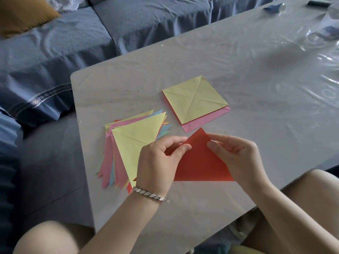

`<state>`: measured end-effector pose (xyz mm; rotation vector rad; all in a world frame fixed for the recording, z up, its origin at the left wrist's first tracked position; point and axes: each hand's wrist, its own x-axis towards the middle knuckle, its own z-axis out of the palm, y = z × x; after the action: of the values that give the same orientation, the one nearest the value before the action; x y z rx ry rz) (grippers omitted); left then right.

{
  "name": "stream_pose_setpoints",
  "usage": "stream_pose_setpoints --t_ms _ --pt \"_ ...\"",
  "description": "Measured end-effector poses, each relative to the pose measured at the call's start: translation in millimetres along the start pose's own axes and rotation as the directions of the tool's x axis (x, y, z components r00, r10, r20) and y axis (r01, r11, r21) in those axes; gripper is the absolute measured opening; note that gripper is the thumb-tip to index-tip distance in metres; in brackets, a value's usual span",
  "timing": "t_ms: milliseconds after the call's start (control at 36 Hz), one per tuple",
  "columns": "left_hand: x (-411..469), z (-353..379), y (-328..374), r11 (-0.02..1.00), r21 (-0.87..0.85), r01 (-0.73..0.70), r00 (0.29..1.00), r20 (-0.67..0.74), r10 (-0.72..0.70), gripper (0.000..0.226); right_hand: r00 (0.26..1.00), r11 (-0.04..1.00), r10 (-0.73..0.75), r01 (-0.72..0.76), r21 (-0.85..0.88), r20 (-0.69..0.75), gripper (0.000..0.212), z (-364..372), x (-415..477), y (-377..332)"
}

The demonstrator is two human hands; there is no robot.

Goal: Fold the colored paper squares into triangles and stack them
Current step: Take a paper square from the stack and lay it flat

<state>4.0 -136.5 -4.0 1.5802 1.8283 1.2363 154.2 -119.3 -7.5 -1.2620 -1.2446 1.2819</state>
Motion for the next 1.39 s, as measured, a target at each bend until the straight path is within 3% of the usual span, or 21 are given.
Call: stream_pose_setpoints --t_ms 444,833,1056,1167,1306,1333,1389 --pt "-1 -2 2 0.998 0.003 -0.065 0.998 0.017 0.065 0.012 0.999 0.999 -0.042 0.042 0.02 0.003 0.023 -3 -2 -2" --pt "-1 -6 3 0.997 -0.062 0.053 0.995 0.084 -0.048 0.01 0.996 0.996 -0.088 0.088 -0.022 0.023 0.025 -4 0 0" --pt "2 -5 3 0.997 -0.046 0.062 0.991 0.122 -0.056 0.012 0.988 0.972 -0.132 0.145 -0.183 0.082 0.027 -12 6 0" --pt "8 -1 4 0.996 -0.056 0.074 0.984 0.167 -0.064 0.02 0.946 0.882 -0.143 0.256 -0.395 0.292 0.025 -21 15 -9" --pt "14 6 7 0.984 -0.087 0.158 0.916 0.386 -0.113 0.014 0.831 0.637 -0.067 0.462 -0.617 0.552 0.016 -29 37 -24" --pt "15 8 7 0.976 -0.102 0.191 0.909 0.395 -0.137 0.014 0.814 0.575 -0.085 0.511 -0.639 0.575 0.014 -28 42 -25" --pt "17 14 2 0.947 -0.134 0.292 0.914 0.33 -0.235 0.02 0.755 0.398 -0.263 0.652 -0.645 0.601 0.015 -28 51 -19"
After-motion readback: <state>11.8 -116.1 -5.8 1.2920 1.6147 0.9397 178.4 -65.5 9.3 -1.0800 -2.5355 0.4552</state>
